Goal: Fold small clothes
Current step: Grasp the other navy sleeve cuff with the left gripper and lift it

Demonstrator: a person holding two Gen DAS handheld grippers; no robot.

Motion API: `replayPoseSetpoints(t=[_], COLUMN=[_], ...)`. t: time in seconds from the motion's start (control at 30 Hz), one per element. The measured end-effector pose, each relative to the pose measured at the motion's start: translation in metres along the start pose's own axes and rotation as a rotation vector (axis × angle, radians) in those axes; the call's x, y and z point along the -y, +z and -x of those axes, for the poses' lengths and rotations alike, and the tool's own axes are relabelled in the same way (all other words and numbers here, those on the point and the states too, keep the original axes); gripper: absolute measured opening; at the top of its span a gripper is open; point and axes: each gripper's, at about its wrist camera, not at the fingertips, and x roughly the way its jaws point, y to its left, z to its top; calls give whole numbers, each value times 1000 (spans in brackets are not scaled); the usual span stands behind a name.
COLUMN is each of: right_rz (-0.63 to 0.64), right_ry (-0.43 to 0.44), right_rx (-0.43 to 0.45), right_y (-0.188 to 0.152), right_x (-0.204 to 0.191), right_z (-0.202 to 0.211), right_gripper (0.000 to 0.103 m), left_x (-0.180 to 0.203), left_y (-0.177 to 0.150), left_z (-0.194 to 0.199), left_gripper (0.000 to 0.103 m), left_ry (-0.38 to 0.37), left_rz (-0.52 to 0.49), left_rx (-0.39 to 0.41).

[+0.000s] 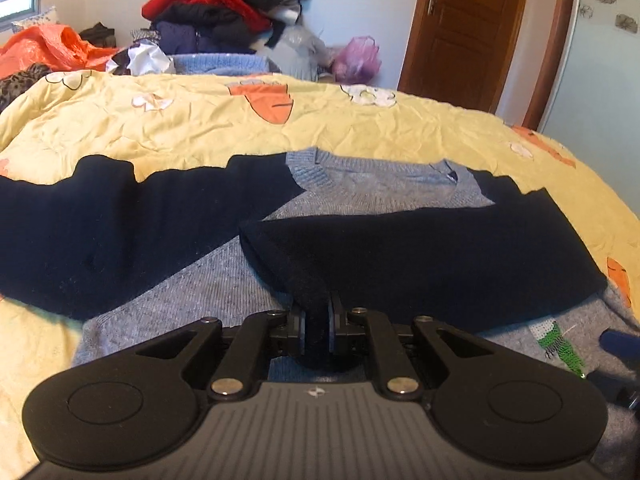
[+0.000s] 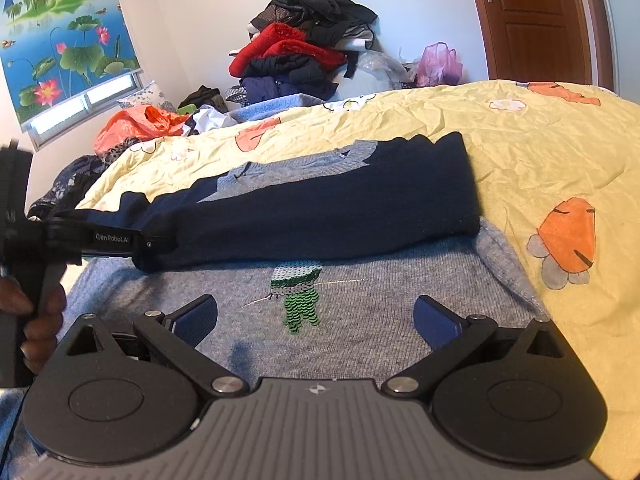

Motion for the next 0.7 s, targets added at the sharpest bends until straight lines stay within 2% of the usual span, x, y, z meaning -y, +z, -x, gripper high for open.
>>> replayPoseSetpoints(t=[0.07,0.13,0.2,0.33,0.43,0.5,0.63,0.7], right_rz=[-5,-23,-32,-4,47,193,158,166], right_ry=[-4,-6,-22,-146,-226,-283,-262,-269], right_rx=[65,146,165,-15,-129,-97,-78,-76], right_y=[9,32,60,101,98,80,76,75], right_x=[1,4,10,26,36,30,37,34], right_z=[7,10,-3,-76,-115,-121,-116,-117], right_gripper=[100,102,103,102,103,103,103,103], left_x=[-3,-3,-1,-1,-5,-7,-11,-16], left_y=[-3,-6,-11,-12,-13,-13,-11,-9], left_z=[-1,-1,2,5,6,6,7,18], left_gripper=[9,9,9,10,11,11,13,28], left_ry=[-9,-15,-14,-21,-38,-45,-61,-56], left_rz=[33,27,19,20,38,44,57,30], left_rx=[5,23,41,45,47,48,43,56])
